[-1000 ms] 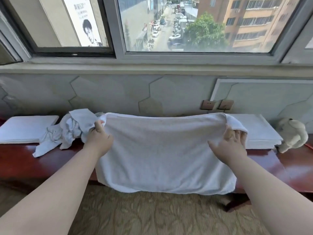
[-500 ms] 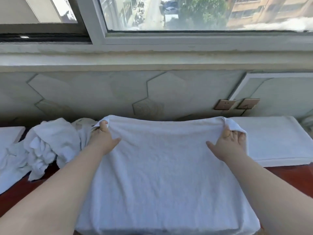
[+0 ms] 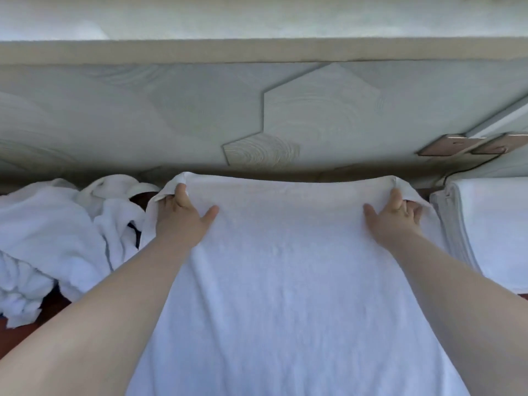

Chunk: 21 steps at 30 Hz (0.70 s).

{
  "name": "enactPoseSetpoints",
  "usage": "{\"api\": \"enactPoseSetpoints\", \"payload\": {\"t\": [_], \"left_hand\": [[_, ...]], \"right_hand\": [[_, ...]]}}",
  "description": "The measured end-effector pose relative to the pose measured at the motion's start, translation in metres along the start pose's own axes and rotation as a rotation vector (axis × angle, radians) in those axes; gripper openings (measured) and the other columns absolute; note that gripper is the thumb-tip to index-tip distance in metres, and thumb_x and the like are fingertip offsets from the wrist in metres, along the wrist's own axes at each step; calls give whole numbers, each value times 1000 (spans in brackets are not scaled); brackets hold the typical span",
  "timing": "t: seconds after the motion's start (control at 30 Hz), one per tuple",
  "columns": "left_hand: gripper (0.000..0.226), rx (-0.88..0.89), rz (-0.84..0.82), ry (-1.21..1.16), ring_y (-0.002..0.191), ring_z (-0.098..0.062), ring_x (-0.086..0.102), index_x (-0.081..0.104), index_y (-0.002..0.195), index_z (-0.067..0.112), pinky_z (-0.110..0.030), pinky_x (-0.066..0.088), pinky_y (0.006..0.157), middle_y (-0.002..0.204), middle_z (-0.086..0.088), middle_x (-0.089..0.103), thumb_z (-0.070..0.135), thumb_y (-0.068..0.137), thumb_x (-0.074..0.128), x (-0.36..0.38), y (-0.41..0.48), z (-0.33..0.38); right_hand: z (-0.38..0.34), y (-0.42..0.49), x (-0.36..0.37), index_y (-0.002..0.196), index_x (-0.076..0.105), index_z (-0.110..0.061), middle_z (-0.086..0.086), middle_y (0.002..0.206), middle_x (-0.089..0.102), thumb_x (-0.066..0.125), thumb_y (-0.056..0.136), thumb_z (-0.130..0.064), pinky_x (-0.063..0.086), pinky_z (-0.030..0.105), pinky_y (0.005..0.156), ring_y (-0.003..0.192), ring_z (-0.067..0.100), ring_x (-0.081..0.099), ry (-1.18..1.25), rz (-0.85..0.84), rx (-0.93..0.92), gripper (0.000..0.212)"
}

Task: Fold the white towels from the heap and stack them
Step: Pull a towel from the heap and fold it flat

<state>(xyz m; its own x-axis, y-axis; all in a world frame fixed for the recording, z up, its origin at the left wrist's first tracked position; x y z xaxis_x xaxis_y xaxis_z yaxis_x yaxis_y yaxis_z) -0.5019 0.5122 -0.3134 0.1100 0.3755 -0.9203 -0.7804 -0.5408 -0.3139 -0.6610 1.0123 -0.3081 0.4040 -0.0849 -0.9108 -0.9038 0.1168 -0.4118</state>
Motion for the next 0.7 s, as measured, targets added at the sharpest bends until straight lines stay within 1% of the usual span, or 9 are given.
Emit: {"api": "enactPoseSetpoints", "payload": {"t": [0.07, 0.1, 0.17, 0.2, 0.3, 0.37, 0.47, 0.6, 0.7], "left_hand": [[96, 4, 9, 58, 152, -39, 20, 4, 161, 10, -47, 10, 127, 162, -26, 28, 70, 96, 43, 4, -7, 7], [92, -13, 1, 85, 157, -38, 7, -2, 163, 15, -49, 0, 128, 168, -27, 14, 69, 99, 34, 8, -11, 9], [79, -39, 13, 106, 158, -39, -13, -9, 164, 30, -55, -9, 127, 169, -25, -15, 65, 101, 23, 15, -19, 19], [74, 3, 29, 113, 157, -39, -17, -8, 164, 35, -58, -10, 126, 168, -24, -22, 63, 102, 22, 17, -27, 33], [72, 351, -13, 162, 158, -34, -20, -1, 164, 41, -59, -19, 123, 171, -11, -24, 65, 101, 24, 42, -62, 97], [75, 472, -78, 271, 158, -29, -21, -2, 165, 42, -63, -12, 123, 172, 0, -23, 70, 99, 19, 62, -80, 117], [78, 381, -58, 332, 158, -27, -23, -9, 164, 41, -65, -7, 123, 172, 5, -24, 73, 98, 16, 65, -76, 108], [79, 356, -58, 367, 158, -28, -22, -10, 164, 40, -67, -6, 122, 172, 4, -24, 73, 97, 14, 69, -77, 108], [79, 326, -63, 359, 158, -30, -23, -10, 164, 39, -68, -6, 122, 172, 4, -24, 72, 97, 16, 70, -89, 105]], "right_hand": [[-3, 5, 8, 162, 2, -15, 21, 169, 9, 26, 103, -59, -5, 54, 126, 157, 37, -1, 0, -15, 9, 77], [-4, 6, 11, 163, -1, -18, 18, 171, -2, 23, 104, -58, -5, 56, 126, 157, 35, -9, -1, -11, 9, 75], [-9, 2, 11, 164, -6, -26, 15, 170, -16, 18, 104, -57, -7, 57, 125, 156, 35, -18, -15, 17, 5, 71], [-18, -4, 10, 164, -7, -29, 15, 170, -17, 18, 104, -58, -9, 56, 125, 156, 35, -19, -14, 34, -36, 71], [-62, -32, 23, 164, -2, -34, 9, 172, -14, 20, 102, -66, -12, 54, 125, 157, 33, -19, -83, 43, -340, 73], [-75, -41, 36, 163, -3, -37, 3, 172, -17, 16, 100, -71, -10, 54, 126, 157, 31, -20, -168, 28, -457, 74], [-73, -30, 33, 163, -4, -39, -2, 172, -15, 11, 97, -76, -5, 52, 127, 157, 28, -19, -192, 62, -461, 77], [-77, -18, 29, 163, -4, -38, -3, 173, -11, 8, 95, -77, -4, 50, 128, 158, 28, -15, -211, 74, -502, 80], [-73, -24, 29, 164, -7, -37, -1, 172, -15, 9, 96, -75, -5, 50, 128, 157, 28, -18, -203, 59, -515, 79]]}}
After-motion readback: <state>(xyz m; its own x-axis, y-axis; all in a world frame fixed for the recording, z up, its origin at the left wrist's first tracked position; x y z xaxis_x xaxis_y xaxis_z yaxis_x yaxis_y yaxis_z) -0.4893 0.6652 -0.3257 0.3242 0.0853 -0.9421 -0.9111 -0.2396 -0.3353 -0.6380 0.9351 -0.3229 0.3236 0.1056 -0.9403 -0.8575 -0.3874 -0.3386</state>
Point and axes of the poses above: each hand's wrist, its own y-axis towards the middle knuckle, its own x-axis out of the palm, z = x × y, the point moved 10 cm from there along y, towards the middle knuckle
